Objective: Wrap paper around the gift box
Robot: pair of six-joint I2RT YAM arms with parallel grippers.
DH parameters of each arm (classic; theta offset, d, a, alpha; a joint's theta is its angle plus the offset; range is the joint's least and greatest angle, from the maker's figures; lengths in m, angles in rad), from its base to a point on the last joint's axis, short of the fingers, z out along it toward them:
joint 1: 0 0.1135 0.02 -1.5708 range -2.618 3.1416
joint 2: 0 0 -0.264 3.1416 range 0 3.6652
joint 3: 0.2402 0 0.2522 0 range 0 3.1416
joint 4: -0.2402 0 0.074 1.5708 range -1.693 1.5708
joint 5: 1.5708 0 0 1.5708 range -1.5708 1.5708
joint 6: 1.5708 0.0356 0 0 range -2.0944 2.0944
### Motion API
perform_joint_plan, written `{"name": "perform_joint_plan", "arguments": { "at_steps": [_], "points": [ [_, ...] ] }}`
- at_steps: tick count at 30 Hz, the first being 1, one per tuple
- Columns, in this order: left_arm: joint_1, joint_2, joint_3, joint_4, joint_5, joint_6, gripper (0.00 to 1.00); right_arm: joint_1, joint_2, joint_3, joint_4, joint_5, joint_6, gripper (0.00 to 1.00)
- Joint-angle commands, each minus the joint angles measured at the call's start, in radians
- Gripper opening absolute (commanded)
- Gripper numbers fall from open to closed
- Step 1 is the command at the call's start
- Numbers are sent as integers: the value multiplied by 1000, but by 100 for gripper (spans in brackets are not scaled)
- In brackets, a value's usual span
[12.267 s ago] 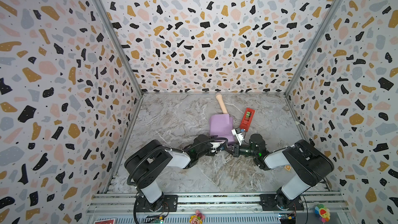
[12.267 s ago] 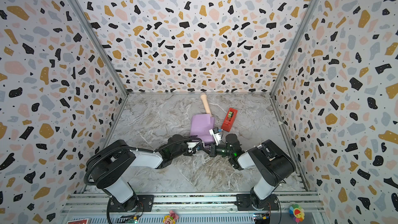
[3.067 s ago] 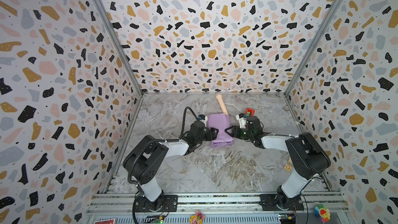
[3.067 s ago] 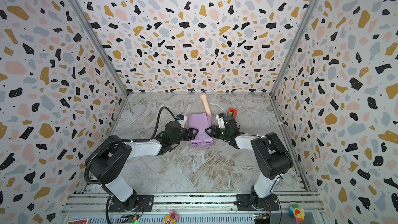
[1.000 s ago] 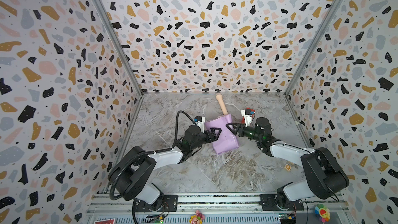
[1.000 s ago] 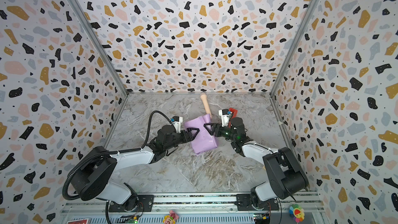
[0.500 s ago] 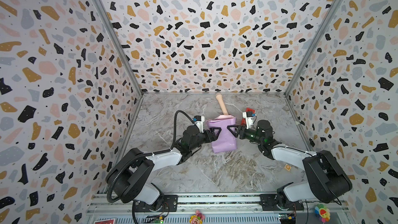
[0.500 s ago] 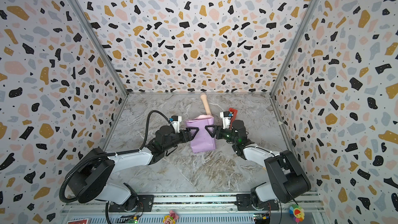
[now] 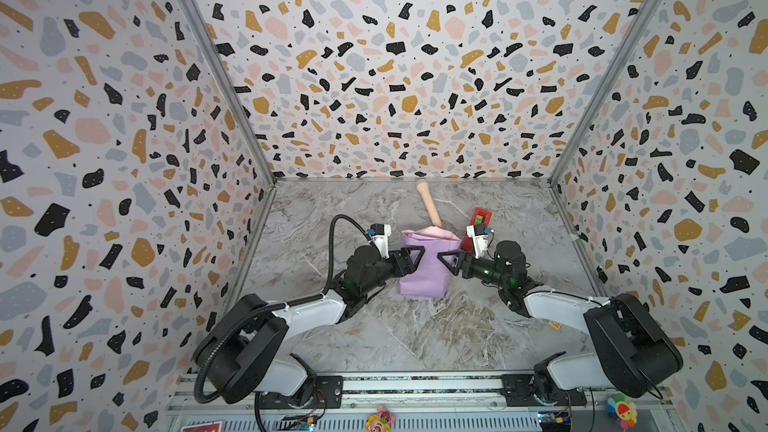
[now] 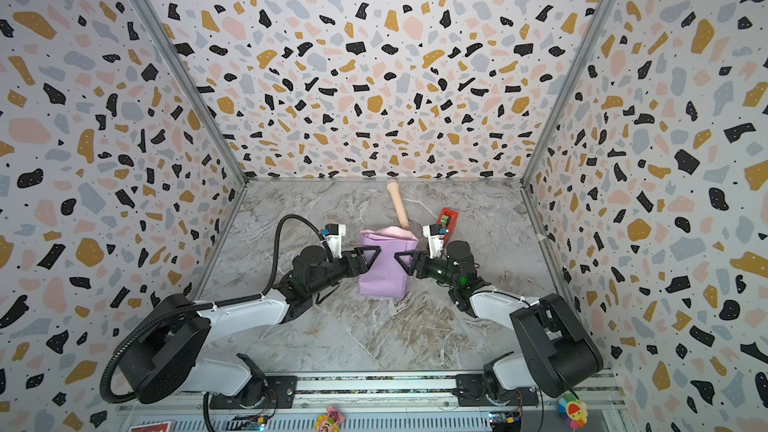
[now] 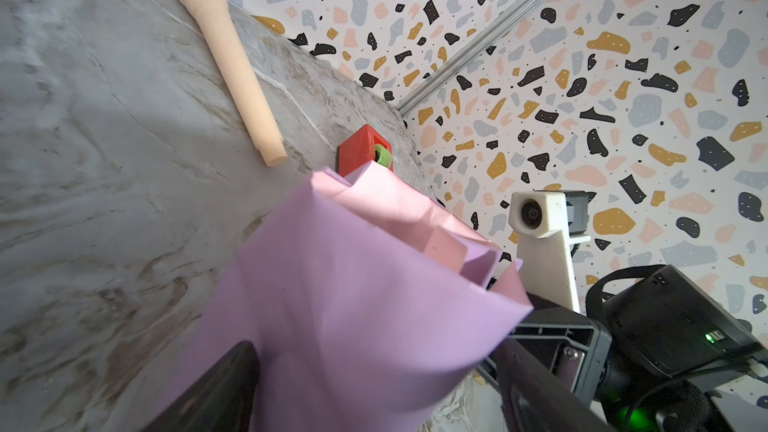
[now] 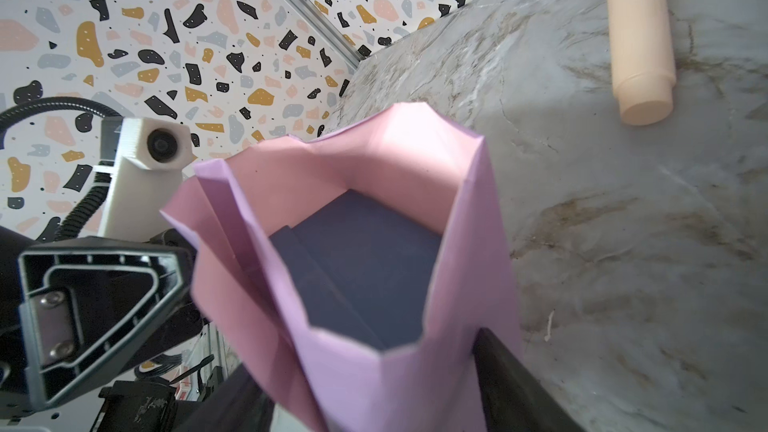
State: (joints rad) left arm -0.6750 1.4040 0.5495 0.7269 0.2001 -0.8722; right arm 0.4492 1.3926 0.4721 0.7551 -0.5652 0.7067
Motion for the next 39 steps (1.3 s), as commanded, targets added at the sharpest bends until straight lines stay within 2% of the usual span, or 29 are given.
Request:
{"name": "perform_joint_plan", "arguments": {
  "at_steps": [1,14,22,30,35,39],
  "points": [
    [-25,-17,-1,81,89,14,87,42,-32,8,64,-94,10,73],
    [-28,-100,-68,-12,47,98,84,66,-61,-44,132,-81,-31,71],
    [-38,-151,-140,-12,30,93,83,99,-116,-88,113,-25,-84,70],
    [-53,-177,-171,3,13,65,79,171,-126,-66,-5,126,-57,63],
    [-56,-181,-178,6,-20,40,76,196,-113,-48,-121,230,-33,54],
    [-56,-192,-195,-11,-91,18,80,215,-119,-53,-188,295,-46,51]
  ]
}}
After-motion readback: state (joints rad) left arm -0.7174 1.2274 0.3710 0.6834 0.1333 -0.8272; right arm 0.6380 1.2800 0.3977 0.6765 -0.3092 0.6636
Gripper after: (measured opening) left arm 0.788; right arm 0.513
